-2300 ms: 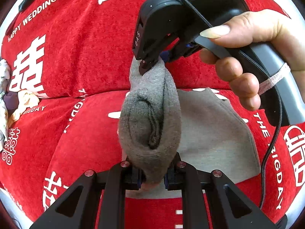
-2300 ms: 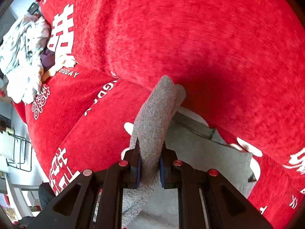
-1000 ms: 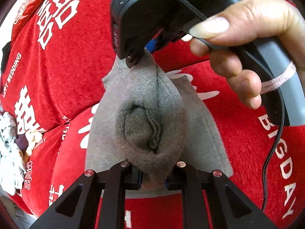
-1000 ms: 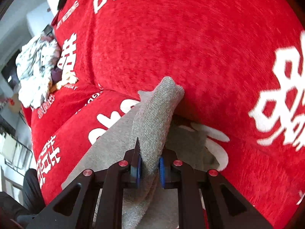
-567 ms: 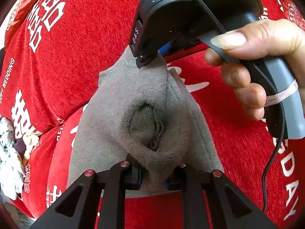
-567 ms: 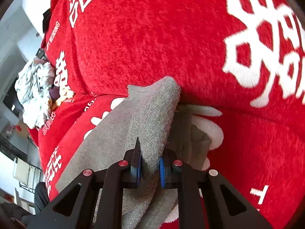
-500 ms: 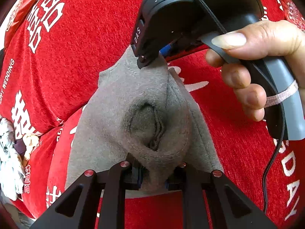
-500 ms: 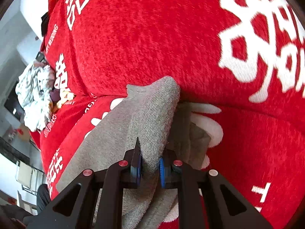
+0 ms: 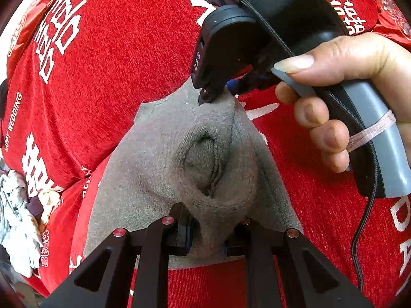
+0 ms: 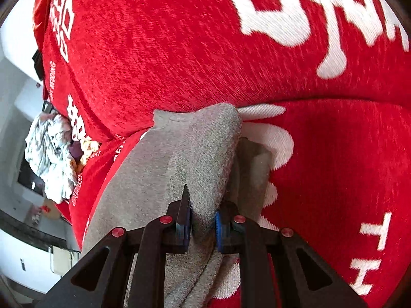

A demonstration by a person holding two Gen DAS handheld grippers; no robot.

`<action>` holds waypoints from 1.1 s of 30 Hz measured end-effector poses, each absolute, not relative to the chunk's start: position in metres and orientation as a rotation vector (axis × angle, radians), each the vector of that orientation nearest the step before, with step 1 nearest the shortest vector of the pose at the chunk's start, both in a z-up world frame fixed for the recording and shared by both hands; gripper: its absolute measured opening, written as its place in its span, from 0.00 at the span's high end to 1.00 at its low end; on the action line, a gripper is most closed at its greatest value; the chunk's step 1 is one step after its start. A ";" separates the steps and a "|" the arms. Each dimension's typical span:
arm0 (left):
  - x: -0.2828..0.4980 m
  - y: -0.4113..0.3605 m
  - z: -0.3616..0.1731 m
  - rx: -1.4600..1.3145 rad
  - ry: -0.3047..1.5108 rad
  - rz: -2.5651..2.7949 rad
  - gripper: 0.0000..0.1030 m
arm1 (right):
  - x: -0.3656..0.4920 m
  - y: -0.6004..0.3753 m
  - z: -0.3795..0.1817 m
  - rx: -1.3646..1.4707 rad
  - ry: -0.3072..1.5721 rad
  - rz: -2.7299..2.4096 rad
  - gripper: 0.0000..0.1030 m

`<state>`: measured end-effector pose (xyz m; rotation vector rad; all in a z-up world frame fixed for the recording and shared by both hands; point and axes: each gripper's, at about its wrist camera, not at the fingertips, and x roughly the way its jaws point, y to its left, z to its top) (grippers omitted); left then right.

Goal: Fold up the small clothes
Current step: 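Lay the folded sweater down and open both grippers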

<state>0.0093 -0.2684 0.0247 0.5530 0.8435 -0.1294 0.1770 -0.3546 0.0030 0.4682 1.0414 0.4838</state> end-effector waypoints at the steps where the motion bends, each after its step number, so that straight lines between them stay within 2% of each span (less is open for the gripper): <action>1: 0.009 -0.268 0.025 0.552 0.844 -0.130 0.84 | 0.177 -0.355 0.001 0.473 1.045 0.481 0.85; 10: 0.013 -0.261 0.031 0.500 0.864 -0.159 0.83 | 0.181 -0.357 -0.012 0.543 1.073 0.452 0.83; 11: 0.013 -0.260 0.032 0.490 0.868 -0.168 0.81 | 0.181 -0.357 -0.012 0.552 1.074 0.449 0.80; 13: 0.014 -0.254 0.037 0.436 0.888 -0.218 0.60 | 0.179 -0.353 -0.007 0.537 1.084 0.432 0.76; 14: 0.014 -0.252 0.039 0.410 0.898 -0.241 0.35 | 0.177 -0.351 -0.003 0.525 1.089 0.426 0.70; 15: 0.014 -0.248 0.043 0.389 0.894 -0.244 0.17 | 0.175 -0.349 0.004 0.501 1.092 0.422 0.59; 17: 0.008 -0.241 0.053 0.368 0.850 -0.237 0.16 | 0.167 -0.346 0.016 0.450 1.075 0.392 0.42; 18: 0.006 -0.238 0.057 0.360 0.848 -0.254 0.16 | 0.160 -0.348 0.026 0.422 1.048 0.365 0.40; 27: -0.006 -0.160 0.086 0.152 0.837 -0.361 0.16 | 0.101 -0.343 0.095 0.359 0.898 0.392 0.40; 33: 0.021 -0.099 0.092 -0.060 0.905 -0.314 0.16 | 0.073 -0.307 0.097 0.296 0.920 0.429 0.40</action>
